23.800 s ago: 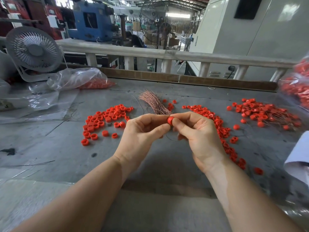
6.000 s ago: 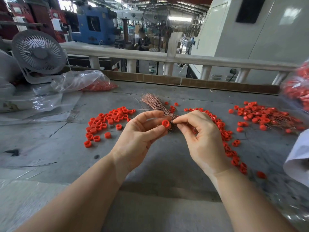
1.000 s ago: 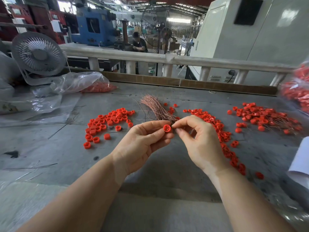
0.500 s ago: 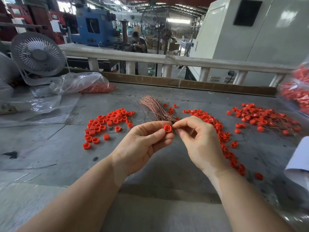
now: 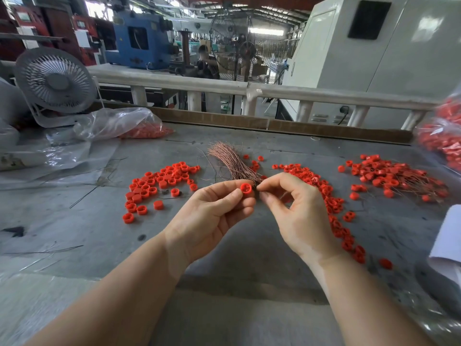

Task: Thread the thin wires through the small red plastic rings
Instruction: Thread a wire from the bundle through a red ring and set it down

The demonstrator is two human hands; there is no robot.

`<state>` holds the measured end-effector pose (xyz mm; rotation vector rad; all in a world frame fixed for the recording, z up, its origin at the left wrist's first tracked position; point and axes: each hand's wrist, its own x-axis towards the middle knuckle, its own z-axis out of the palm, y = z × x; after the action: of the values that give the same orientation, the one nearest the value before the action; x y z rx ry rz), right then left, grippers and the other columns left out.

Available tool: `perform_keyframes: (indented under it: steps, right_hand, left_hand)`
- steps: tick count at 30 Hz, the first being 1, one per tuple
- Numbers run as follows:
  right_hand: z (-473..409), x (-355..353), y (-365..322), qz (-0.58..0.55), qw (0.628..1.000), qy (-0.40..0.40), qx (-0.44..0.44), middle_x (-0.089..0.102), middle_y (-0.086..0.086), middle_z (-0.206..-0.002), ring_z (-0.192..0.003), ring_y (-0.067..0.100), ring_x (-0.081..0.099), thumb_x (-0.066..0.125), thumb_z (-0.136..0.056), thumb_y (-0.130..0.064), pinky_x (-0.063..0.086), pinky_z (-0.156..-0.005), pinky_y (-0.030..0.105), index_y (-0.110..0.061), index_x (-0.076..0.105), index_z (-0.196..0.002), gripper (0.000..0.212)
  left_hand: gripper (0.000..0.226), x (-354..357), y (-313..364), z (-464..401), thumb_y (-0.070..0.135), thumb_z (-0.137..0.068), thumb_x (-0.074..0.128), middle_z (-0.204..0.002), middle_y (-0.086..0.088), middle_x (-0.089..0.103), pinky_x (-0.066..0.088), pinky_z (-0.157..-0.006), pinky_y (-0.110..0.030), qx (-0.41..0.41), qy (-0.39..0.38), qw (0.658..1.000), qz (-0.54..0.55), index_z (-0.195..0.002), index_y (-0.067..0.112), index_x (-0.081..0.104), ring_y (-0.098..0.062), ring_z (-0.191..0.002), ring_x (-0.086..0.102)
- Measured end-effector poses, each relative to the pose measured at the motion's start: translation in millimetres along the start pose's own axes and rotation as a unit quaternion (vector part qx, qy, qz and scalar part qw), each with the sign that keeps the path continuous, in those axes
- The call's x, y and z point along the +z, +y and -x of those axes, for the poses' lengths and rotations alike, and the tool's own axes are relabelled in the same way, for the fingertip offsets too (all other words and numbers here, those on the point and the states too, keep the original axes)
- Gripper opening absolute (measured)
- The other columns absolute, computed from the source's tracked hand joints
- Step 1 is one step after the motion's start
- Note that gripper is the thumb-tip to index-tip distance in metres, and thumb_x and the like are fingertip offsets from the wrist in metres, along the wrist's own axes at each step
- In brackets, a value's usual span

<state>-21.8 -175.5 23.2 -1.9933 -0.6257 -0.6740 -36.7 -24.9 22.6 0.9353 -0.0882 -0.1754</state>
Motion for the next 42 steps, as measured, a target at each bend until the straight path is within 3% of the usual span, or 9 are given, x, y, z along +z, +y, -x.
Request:
perform_keyframes:
  steps: [9, 15, 21, 26, 42]
  right_hand:
    - [-0.5, 0.7, 2.1, 0.017, 1.0, 0.005, -0.022, 0.061, -0.005, -0.075, -0.071, 0.002, 0.053, 0.065, -0.077, 0.001, 0.041, -0.069, 0.016, -0.012, 0.07, -0.079, 0.014]
    - [0.4, 2.7, 2.8, 0.033, 0.999, 0.0, -0.034, 0.056, -0.016, -0.078, -0.075, 0.001, 0.052, 0.065, -0.078, 0.004, 0.042, -0.072, 0.015, -0.011, 0.071, -0.082, 0.017]
    - [-0.1, 2.9, 2.6, 0.031, 0.999, 0.001, -0.034, 0.057, -0.013, -0.078, -0.075, 0.0, 0.052, 0.065, -0.079, 0.006, 0.041, -0.072, 0.014, -0.01, 0.072, -0.083, 0.018]
    - [-0.1, 3.0, 3.1, 0.025, 0.999, 0.003, -0.025, 0.058, -0.011, -0.078, -0.073, -0.003, 0.052, 0.065, -0.079, 0.006, 0.038, -0.071, 0.01, -0.01, 0.072, -0.083, 0.018]
    - [0.2, 2.4, 3.6, 0.029, 0.999, 0.002, -0.029, 0.058, -0.013, -0.079, -0.075, -0.003, 0.052, 0.064, -0.08, 0.005, 0.038, -0.072, 0.009, -0.011, 0.072, -0.083, 0.018]
  left_hand:
    - [0.024, 1.0, 0.4, 0.6, 0.004, -0.072, 0.054, -0.07, -0.01, 0.068, 0.056, -0.062, -0.02, -0.008, 0.005, 1.0, 0.004, -0.094, -0.002, 0.064, -0.012, -0.062, 0.066]
    - [0.02, -1.0, 0.0, 0.3, 0.002, -0.078, 0.051, -0.069, -0.009, 0.067, 0.056, -0.061, -0.019, -0.001, 0.017, 1.0, 0.004, -0.093, 0.0, 0.064, -0.011, -0.061, 0.065]
    - [0.025, -0.8, 0.5, -1.0, 0.003, -0.071, 0.055, -0.07, -0.01, 0.068, 0.056, -0.062, -0.02, 0.005, 0.026, 1.0, 0.016, -0.092, 0.0, 0.066, -0.012, -0.062, 0.066]
    - [0.021, -0.3, 0.7, -0.9, 0.001, -0.068, 0.057, -0.076, -0.011, 0.071, 0.056, -0.062, -0.019, 0.0, 0.029, 0.999, 0.028, -0.078, 0.003, 0.075, -0.013, -0.068, 0.069]
    - [0.023, 1.9, 1.2, 0.5, -0.003, -0.067, 0.054, -0.073, -0.011, 0.069, 0.056, -0.061, -0.02, -0.016, 0.026, 0.999, 0.031, -0.074, 0.004, 0.075, -0.013, -0.065, 0.068]
